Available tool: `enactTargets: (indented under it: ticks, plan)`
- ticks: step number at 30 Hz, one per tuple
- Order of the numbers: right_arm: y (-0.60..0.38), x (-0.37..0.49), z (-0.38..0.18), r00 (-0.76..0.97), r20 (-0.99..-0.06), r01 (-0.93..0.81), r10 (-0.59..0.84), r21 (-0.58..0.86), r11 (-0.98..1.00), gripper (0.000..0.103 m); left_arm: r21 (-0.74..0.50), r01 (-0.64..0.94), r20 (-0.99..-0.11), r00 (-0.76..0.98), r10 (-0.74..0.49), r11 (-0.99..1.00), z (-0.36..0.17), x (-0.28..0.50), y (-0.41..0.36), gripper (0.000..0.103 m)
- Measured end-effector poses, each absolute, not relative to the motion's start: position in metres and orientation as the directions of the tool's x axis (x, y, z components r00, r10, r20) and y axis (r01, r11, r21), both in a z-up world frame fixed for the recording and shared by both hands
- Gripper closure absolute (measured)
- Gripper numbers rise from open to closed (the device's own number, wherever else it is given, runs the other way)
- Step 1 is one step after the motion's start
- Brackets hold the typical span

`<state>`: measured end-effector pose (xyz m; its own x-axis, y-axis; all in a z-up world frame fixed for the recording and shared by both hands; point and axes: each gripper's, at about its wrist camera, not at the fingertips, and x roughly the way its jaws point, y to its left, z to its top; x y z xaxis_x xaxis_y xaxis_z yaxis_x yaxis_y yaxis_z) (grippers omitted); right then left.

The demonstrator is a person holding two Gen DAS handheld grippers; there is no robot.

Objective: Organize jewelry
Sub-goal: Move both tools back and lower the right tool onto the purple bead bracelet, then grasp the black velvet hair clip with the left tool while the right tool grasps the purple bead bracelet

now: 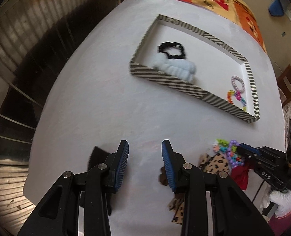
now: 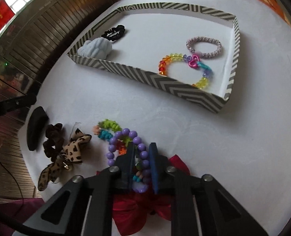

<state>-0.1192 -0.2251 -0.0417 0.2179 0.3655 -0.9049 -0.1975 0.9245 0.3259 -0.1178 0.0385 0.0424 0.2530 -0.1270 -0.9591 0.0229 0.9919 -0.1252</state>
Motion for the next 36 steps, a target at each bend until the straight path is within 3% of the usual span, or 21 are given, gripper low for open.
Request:
enactTargets:
  ticks: [16,30,32,36]
  plan:
    - [-0.248,-0.141,0.04,0.444,-0.779,-0.149,0.443,0.423,0.894,0.093,-0.166,-0.056,-0.975,0.156,-0.156,0.984,0.02,-0.152,0.089,0.078]
    - [-0.241,-0.133,0.055,0.472,-0.745,-0.145,0.472,0.463,0.875,0.093,0.005,0.008,-0.986,0.166,0.004,1.0,-0.006,-0.167,0.088,0.078]
    - [-0.24,-0.131,0.057,0.476,-0.742,-0.146,0.472,0.463,0.874,0.093,-0.027,-0.006,-0.983,0.18,-0.026,1.0,-0.003,-0.166,0.091,0.09]
    - [-0.241,-0.128,0.062,0.489,-0.732,-0.145,0.473,0.467,0.872,0.093,-0.058,0.017,-0.972,0.225,-0.061,0.998,0.015,-0.161,0.088,0.099]
